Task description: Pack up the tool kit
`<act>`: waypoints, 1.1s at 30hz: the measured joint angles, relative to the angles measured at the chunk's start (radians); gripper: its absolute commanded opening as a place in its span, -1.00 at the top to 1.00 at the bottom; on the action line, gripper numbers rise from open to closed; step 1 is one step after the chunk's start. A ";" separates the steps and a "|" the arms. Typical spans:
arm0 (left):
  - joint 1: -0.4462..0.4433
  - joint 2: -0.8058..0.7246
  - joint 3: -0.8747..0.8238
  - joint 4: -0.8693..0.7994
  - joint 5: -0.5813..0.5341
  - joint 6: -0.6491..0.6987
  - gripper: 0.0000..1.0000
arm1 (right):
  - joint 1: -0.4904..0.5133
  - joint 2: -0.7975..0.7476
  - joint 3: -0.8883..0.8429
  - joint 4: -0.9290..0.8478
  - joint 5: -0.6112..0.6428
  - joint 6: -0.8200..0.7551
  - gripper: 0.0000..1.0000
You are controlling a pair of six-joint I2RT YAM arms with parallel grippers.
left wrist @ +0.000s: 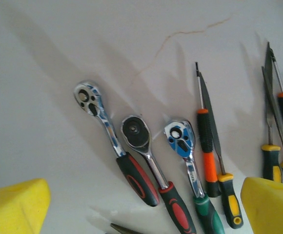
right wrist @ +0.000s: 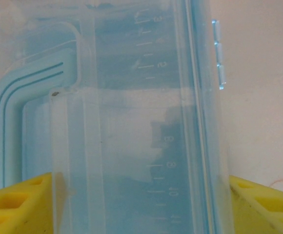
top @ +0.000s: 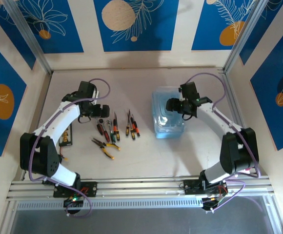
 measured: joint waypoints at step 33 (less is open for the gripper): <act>-0.064 0.024 -0.005 0.011 0.010 -0.016 -1.00 | -0.322 0.031 -0.457 0.711 -0.839 0.266 -0.54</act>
